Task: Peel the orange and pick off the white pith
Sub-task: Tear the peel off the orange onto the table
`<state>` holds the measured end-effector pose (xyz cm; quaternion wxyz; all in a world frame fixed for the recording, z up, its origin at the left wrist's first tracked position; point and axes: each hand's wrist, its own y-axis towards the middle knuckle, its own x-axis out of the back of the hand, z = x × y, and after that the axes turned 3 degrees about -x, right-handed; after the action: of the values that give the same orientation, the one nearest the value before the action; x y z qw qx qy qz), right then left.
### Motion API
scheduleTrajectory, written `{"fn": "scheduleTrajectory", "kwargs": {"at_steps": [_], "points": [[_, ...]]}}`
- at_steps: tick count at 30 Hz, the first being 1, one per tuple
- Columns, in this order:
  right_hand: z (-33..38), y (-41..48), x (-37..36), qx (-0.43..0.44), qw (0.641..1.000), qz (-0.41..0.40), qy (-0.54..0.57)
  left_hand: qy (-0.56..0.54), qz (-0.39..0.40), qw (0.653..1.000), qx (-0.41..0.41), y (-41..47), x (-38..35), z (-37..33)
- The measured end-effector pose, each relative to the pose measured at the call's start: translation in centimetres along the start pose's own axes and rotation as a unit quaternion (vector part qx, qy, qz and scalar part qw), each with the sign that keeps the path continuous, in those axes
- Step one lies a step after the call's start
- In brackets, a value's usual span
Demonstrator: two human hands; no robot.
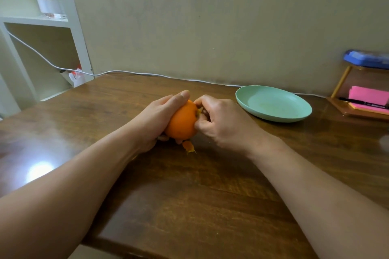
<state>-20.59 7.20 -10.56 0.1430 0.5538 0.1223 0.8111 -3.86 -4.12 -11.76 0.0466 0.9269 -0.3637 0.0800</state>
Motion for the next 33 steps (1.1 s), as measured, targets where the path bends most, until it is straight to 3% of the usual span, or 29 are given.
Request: {"fn": "scheduleTrajectory", "kwargs": {"at_steps": [7,13,18,29,33], "points": [[-0.4,-0.17,0.26,-0.02,0.996,0.017,0.081,-0.043,0.007,0.999,0.015,-0.04,0.58,0.05],[-0.41,-0.15,0.76,-0.032,0.994,0.059,0.082,0.003,0.004,1.0,0.001,0.18,0.19,0.21],[-0.2,0.23,0.17,-0.037,0.998,0.025,0.052,0.016,-0.01,1.0,-0.02,-0.07,-0.27,0.04],[-0.17,-0.01,-0.03,-0.046,0.993,0.016,0.106,0.011,-0.011,1.0,-0.008,-0.03,-0.01,0.17],[-0.52,-0.3,0.05,-0.075,0.976,0.04,0.199,-0.019,-0.009,1.0,0.005,-0.1,0.2,0.04]]}}
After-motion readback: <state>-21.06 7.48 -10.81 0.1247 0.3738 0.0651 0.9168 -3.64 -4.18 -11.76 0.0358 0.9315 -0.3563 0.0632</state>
